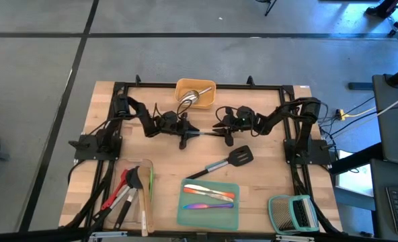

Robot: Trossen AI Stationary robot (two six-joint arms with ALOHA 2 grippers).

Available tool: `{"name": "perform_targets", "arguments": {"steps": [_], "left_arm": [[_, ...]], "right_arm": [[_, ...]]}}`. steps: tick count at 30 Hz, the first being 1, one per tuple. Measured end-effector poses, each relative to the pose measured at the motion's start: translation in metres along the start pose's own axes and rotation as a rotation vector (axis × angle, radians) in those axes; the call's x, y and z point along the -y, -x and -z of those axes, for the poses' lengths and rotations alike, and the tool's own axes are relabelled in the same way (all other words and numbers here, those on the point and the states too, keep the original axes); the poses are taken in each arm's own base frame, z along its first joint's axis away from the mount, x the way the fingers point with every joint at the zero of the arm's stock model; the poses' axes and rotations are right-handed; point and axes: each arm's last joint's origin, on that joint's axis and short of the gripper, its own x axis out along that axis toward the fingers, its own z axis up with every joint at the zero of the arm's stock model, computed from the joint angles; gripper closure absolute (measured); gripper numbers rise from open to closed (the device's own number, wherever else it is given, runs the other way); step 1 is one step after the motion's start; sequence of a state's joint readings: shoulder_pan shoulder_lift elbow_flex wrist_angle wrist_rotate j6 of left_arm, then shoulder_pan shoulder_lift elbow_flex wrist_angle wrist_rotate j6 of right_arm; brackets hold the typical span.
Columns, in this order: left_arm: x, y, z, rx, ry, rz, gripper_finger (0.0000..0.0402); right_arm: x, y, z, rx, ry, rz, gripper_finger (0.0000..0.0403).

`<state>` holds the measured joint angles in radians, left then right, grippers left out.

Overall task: Pick & Place Kitchen Items
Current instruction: Put the blue table knife into the green bin

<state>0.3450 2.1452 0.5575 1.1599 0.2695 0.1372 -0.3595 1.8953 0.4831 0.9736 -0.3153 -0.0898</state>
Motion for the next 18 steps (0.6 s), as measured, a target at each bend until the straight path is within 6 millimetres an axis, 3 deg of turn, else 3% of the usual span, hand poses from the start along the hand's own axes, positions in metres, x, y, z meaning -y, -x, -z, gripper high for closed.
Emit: {"name": "perform_targets", "arguments": {"steps": [4,9,18], "left_arm": [[0.0003,0.0001,0.0003,-0.002,-0.002,0.009,0.0306],[0.0009,0.0002,0.0011,-0.009,0.002,0.02,0.0351],[0.0028,0.0001,0.001,-0.01,-0.001,0.006,0.0351]], "right_arm": [[0.0,0.0,0.0,0.0,0.0,0.0,0.0313],[-0.0003,-0.0001,0.0,0.0,-0.003,-0.001,0.0313],[-0.0009,-0.0058,-0.0014,-0.053,-0.07,-0.082,0.0314]]}}
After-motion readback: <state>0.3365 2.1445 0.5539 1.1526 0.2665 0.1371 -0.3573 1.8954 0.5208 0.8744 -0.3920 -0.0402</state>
